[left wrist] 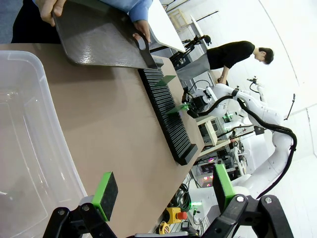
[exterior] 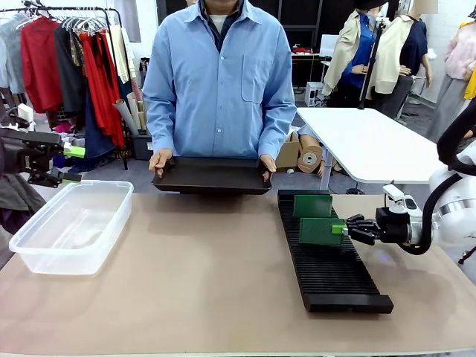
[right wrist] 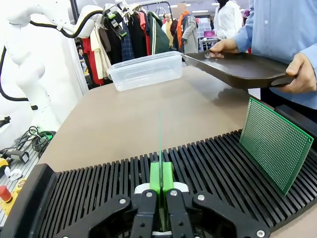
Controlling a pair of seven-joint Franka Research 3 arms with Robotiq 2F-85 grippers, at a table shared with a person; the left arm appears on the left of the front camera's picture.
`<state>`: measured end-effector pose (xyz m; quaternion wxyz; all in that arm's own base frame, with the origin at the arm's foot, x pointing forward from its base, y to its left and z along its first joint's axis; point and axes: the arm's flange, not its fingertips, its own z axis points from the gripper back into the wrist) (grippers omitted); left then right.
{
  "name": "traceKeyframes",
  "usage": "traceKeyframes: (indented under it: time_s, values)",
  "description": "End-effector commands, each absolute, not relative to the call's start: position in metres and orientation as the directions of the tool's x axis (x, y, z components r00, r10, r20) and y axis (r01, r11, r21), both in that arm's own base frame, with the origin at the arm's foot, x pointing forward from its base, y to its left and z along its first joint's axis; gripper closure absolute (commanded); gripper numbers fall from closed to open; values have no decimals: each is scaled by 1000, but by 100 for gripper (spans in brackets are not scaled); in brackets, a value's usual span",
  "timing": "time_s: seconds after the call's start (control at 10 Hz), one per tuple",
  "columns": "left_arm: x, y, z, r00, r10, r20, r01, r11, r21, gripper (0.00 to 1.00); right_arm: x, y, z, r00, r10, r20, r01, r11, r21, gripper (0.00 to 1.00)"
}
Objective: Sort PCBs into racks and boxes based on the side picked up.
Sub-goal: If the short side of the Blank PCB is picked up, insert it into the PCB Rack ; if the long side is picked up, place it in the Organizing box.
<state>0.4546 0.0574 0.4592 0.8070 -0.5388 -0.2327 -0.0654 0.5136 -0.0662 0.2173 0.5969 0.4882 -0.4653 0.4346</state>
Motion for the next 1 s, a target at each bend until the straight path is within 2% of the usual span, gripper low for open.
traceKeyframes:
  time_s: [0.0, 0.5, 0.9]
  values:
    - [453, 57, 460, 882, 145, 448, 359, 408, -839, 0, 523, -66, 216, 214, 74, 974, -970, 129, 204, 100]
    - [453, 57, 460, 882, 145, 448, 359, 408, -839, 0, 535, -61, 210, 157, 167, 973, -984, 112, 139, 100]
    - [453, 57, 460, 882, 145, 448, 359, 408, -839, 0, 542, -60, 196, 189, 141, 972, -979, 107, 175, 100]
